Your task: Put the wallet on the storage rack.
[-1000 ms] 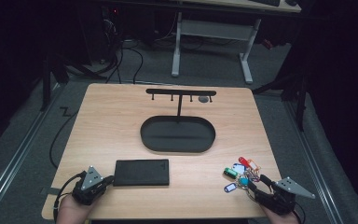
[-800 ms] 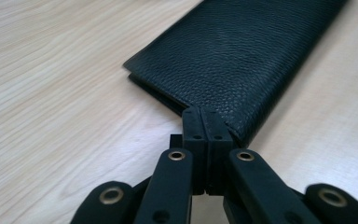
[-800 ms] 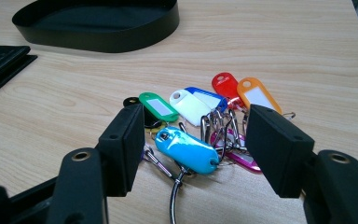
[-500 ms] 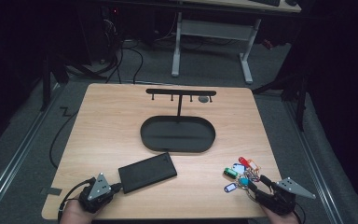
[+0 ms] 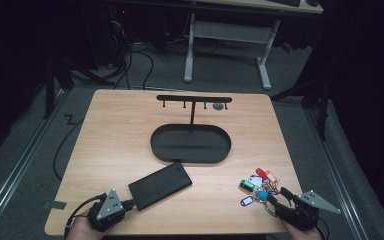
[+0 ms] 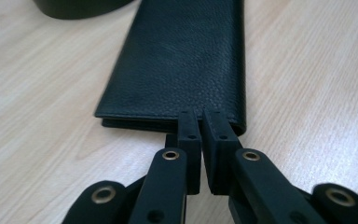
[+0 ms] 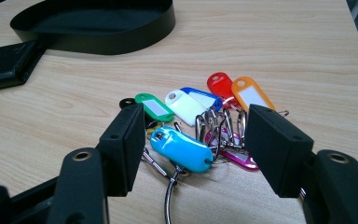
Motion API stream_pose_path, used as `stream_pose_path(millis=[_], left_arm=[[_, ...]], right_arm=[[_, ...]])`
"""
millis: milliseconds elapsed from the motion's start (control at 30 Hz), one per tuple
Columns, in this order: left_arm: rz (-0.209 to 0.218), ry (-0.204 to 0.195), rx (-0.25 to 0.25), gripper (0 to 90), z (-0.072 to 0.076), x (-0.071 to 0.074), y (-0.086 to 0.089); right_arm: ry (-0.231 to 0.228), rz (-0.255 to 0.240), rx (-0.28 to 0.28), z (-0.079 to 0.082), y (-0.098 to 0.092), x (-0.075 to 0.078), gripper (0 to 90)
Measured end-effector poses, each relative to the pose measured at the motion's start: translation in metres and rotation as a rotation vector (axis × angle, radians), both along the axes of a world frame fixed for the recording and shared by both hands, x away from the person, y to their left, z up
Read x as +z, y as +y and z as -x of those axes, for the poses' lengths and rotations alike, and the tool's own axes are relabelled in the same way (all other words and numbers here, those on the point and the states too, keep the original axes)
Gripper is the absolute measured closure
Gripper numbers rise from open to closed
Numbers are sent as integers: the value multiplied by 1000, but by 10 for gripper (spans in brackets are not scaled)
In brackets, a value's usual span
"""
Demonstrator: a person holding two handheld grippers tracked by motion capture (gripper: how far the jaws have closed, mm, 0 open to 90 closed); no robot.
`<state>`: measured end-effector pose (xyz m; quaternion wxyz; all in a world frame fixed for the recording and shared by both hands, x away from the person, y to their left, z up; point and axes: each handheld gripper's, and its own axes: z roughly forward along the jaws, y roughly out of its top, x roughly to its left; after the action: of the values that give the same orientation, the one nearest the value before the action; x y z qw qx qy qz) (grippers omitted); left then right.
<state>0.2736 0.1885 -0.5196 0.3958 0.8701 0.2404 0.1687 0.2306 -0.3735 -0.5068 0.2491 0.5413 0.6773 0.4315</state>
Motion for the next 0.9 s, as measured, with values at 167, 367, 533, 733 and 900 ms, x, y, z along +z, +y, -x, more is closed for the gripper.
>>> stream_pose_path(millis=[167,367,533,733,900], left_arm=[[29,-34,25,804,0,5,3],[23,-124,-28,591,4,7,-15],[-27,-127,-66,472,1,1,-39],[-93,-170,-78,441,-6,-6,-56],[-157,-220,-105,429,-4,-13,-58]], right_arm=[[0,-4,-5,0,-1,0,387],[7,-4,-1,-2,0,-1,388],[13,-2,3,-3,1,-2,387],[17,-1,7,-4,3,-3,388],[20,-6,5,-4,2,-4,388]])
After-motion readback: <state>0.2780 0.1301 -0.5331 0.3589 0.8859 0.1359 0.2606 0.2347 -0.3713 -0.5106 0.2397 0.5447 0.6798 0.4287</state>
